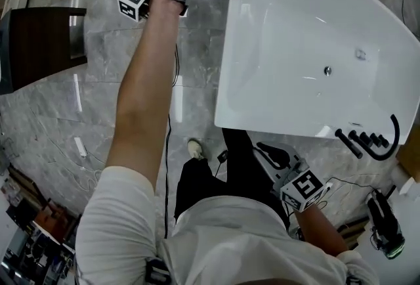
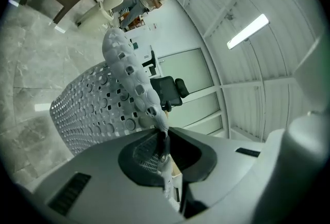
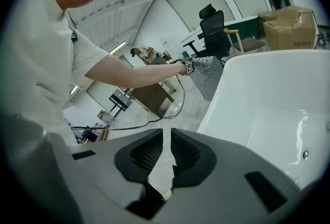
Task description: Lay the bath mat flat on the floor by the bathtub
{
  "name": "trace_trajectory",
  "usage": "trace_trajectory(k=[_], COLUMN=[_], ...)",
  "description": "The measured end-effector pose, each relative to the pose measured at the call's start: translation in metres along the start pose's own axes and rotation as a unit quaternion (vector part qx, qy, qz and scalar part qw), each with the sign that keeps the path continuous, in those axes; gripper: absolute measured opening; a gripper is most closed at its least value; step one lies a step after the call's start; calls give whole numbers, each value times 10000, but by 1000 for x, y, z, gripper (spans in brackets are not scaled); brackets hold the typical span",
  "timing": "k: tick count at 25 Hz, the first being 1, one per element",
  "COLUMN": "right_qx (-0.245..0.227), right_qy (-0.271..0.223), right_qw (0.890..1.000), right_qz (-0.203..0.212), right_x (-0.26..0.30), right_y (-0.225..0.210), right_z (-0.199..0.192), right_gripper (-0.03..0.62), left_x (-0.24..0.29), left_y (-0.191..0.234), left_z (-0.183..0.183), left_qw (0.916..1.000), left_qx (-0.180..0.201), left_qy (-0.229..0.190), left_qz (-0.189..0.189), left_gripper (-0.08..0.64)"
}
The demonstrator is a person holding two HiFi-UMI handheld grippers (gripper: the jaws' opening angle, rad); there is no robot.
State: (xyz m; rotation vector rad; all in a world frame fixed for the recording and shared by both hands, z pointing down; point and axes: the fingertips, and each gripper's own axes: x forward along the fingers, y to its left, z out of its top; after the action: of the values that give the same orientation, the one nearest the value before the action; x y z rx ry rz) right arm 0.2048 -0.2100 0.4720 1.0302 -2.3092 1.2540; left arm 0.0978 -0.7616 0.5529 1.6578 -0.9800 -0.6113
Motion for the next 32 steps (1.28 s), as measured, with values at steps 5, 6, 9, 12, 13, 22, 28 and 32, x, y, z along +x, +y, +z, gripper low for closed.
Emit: trace_trajectory(k=[5, 6, 9, 12, 13, 22, 28, 32], right_qx=[379, 433, 462, 424, 430, 337, 203, 141], right_qy=[159, 198, 309, 428, 458, 738, 931, 1000], right_qw=[9991, 9988, 9984, 9981, 9979, 9962, 9946, 9939], right_qz=[54, 60, 91, 129, 136, 305, 405, 448], right_x=[15, 18, 25, 30, 33, 67, 82, 92], right_y=[-18, -20, -28, -37, -38, -33, -24, -18], right_z=[-21, -25, -32, -37, -37, -48, -59, -64], right_gripper=[58, 58, 58, 58, 58, 57, 57, 57], left_x=[-12, -24, -68, -117, -134, -235, -286, -313], left_y=[108, 135, 209, 264, 279, 367, 401, 417], left_z=[-54, -66, -97, -124, -133, -173, -186, -190], left_qw=[9985, 9971, 9906, 9817, 9782, 9528, 9277, 9159], left_qx=[-90, -140, -247, -397, -420, -245, -72, -96], left_qy=[226, 287, 508, 705, 790, 1362, 1787, 1853], left_qz=[496, 684, 1245, 1725, 1875, 2702, 3275, 3560], left_gripper=[37, 37, 37, 38, 38, 41, 41, 42])
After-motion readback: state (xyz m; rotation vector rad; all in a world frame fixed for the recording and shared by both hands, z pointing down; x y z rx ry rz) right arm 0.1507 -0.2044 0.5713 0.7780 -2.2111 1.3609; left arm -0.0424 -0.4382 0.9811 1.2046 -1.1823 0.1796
